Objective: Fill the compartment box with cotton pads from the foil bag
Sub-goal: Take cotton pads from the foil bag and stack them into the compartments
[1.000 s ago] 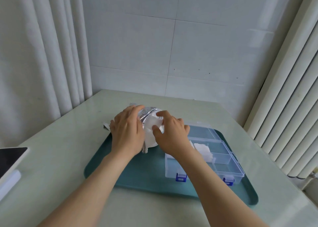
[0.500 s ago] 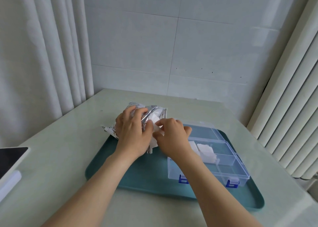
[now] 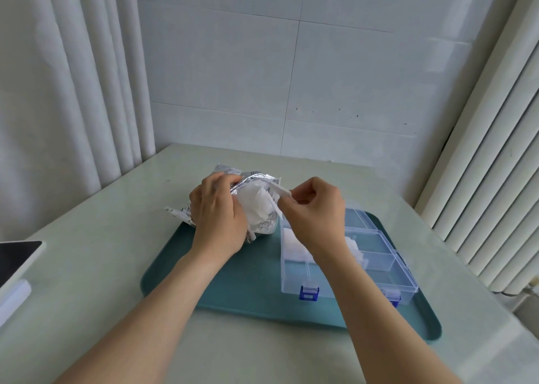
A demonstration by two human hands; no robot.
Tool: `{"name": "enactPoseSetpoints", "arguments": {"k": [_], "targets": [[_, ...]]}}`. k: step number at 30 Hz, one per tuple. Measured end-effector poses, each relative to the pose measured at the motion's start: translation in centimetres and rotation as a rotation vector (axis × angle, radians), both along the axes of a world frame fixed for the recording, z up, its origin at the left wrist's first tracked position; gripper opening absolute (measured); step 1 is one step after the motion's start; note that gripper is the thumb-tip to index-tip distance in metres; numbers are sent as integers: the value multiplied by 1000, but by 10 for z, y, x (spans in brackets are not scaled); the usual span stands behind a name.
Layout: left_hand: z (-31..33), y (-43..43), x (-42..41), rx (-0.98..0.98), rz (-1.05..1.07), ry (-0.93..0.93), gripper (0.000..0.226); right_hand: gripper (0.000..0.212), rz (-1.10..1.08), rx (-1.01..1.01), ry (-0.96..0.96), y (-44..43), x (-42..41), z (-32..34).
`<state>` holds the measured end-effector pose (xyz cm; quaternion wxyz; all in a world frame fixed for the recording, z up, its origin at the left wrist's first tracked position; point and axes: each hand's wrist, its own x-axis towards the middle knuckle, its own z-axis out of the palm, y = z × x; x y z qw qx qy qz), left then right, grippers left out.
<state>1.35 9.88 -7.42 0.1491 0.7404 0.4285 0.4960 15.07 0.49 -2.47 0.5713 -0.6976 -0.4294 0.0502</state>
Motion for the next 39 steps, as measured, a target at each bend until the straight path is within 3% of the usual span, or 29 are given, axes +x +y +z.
{"name": "enactPoseSetpoints", "arguments": {"k": [2,5,10,13,19,27,29,34,39], "targets": [[-1,1,0,14,0,5,46,12,7,-35,-35,1,0,-2],[1,-1,0,9,-3,7,45,22,-5,-148,-239,3,-3,-8],[1,-1,1,-19,4,5,41,14,-27,-201,-386,3,-8,-10],[1,-3,3,-40,9,22,43,13,37,-330,-526,7,-9,-12],[-1,-2,3,-12,26,54,43,54,202,-436,-519,18,-15,-19],[5,-8,1,-35,23,37,50,74,90,-504,-516,34,-17,-21],[7,-12,0,-45,40,33,48,68,74,-512,-508,38,-15,-24],[6,-13,-1,31,68,74,40,20,39,-465,-546,37,-11,-24],[0,-8,1,79,90,97,48,32,-10,-367,-475,27,-9,-12]]}}
